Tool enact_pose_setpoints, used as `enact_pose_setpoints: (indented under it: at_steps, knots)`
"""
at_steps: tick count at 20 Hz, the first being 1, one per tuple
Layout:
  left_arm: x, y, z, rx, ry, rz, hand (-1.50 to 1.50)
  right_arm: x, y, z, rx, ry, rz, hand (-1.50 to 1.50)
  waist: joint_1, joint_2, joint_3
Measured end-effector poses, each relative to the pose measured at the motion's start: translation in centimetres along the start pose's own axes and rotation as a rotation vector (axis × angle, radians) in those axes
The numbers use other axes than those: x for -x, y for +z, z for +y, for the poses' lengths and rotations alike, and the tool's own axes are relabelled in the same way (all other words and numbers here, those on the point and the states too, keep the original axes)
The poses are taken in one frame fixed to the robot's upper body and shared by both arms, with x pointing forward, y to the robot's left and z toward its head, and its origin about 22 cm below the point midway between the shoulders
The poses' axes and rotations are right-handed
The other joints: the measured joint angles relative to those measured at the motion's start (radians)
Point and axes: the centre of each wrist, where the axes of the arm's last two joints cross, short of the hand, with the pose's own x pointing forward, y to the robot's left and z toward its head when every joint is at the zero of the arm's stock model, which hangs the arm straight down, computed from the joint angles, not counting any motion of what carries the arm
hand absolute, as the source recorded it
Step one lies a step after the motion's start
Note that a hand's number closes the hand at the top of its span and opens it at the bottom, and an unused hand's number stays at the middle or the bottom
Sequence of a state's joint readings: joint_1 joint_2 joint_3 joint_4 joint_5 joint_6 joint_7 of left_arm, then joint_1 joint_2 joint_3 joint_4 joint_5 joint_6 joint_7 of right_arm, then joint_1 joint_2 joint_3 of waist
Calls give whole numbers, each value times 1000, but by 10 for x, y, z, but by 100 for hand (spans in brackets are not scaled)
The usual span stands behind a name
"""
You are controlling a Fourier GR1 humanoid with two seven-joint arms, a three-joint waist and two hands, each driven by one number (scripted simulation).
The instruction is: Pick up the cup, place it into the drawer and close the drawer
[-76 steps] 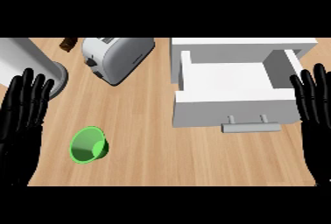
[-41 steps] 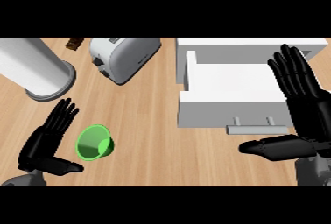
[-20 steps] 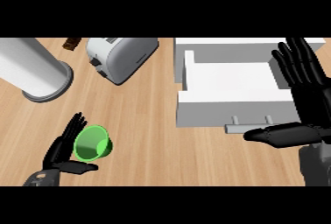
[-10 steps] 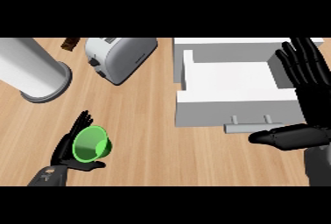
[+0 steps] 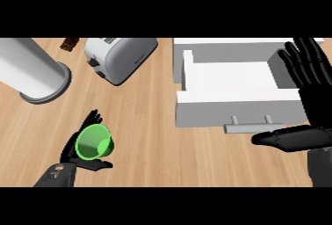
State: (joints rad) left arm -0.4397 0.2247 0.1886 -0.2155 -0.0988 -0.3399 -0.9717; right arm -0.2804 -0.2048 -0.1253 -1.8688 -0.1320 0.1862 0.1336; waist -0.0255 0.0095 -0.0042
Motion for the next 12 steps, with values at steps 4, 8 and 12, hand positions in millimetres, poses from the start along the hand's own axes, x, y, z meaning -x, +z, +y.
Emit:
enact_pose_setpoints:
  at_steps: [4,8,12]
  knots:
    - [-1,-12,-12,46,42,-28,150,2,-3,-2,0,0,0,-150,1,1,0]
    - [-5,-17,-13,7,-22,-129,150,3,-5,-5,0,12,4,-150,2,2,-1]
    - [-7,-22,-18,-79,-90,-208,150,5,-3,-9,3,10,7,-150,4,1,0]
